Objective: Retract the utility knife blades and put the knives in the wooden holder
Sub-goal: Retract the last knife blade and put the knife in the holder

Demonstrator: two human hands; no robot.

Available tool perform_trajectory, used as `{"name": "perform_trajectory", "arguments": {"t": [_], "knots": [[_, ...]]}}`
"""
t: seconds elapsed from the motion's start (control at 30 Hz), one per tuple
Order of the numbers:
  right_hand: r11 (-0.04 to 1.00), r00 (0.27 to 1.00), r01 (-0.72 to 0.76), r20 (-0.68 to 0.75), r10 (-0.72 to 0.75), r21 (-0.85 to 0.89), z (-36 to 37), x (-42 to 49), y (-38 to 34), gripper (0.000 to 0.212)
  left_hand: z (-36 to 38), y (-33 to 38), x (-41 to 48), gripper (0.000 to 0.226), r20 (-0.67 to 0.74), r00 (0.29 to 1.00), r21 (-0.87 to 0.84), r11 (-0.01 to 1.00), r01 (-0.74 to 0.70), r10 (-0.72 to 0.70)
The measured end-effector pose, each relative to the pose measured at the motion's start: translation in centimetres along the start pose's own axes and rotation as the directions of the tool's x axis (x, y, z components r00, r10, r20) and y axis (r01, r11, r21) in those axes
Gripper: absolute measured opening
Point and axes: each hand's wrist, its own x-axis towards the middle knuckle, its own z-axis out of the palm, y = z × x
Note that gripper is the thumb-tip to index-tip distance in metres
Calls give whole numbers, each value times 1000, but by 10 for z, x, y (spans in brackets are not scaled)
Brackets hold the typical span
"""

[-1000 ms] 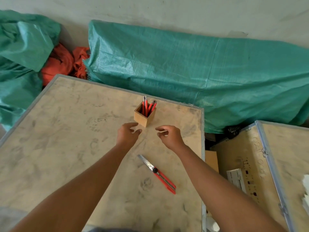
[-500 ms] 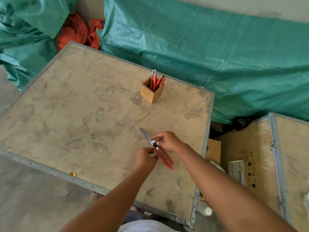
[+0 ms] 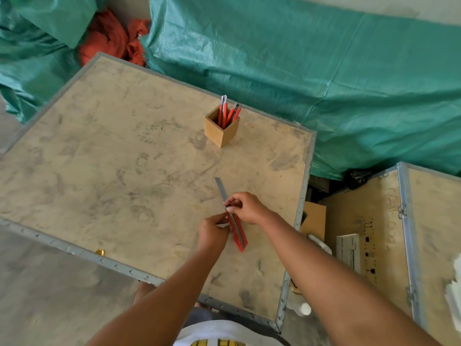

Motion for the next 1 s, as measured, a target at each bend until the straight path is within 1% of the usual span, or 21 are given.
{"name": "perform_trajectory", "arguments": {"t": [0.1,0.23,0.33,0.43,0.5,0.6,0.8,0.87,0.97,1.0], "knots": [[994,999,0,-52,6,114,-4,-4,-1,16,-7,3,-1,49,52,998,4,999,-33,33],[955,988,41,-154,5,293,-15,-10,-18,16,-27,14,-4,47,120,989,2,996,-91,90],[912,970,111,-244,-12,394,-29,-15,-34,17,-45,25,-11,45,166,978,-48,991,-122,128],[876,956,172,-291,-37,452,-40,-22,-56,17,-65,39,-18,44,178,964,-129,975,-178,200],[862,945,218,-319,-70,458,-44,-28,-72,19,-76,49,-20,43,161,958,-162,964,-212,238],[864,930,261,-352,-105,431,-49,-38,-88,19,-89,60,-23,43,166,952,-190,955,-226,258],[898,912,303,-370,-177,319,-54,-53,-107,23,-109,65,-29,48,185,942,-206,949,-241,279],[910,923,283,-344,-173,303,-57,-58,-112,23,-111,67,-32,47,180,942,-240,942,-236,282],[932,955,254,-219,-199,259,-49,-65,-119,20,-117,78,-35,43,156,943,-327,916,-230,292],[930,956,259,-203,-210,259,-44,-67,-120,20,-120,83,-34,42,148,944,-346,910,-228,293]]}}
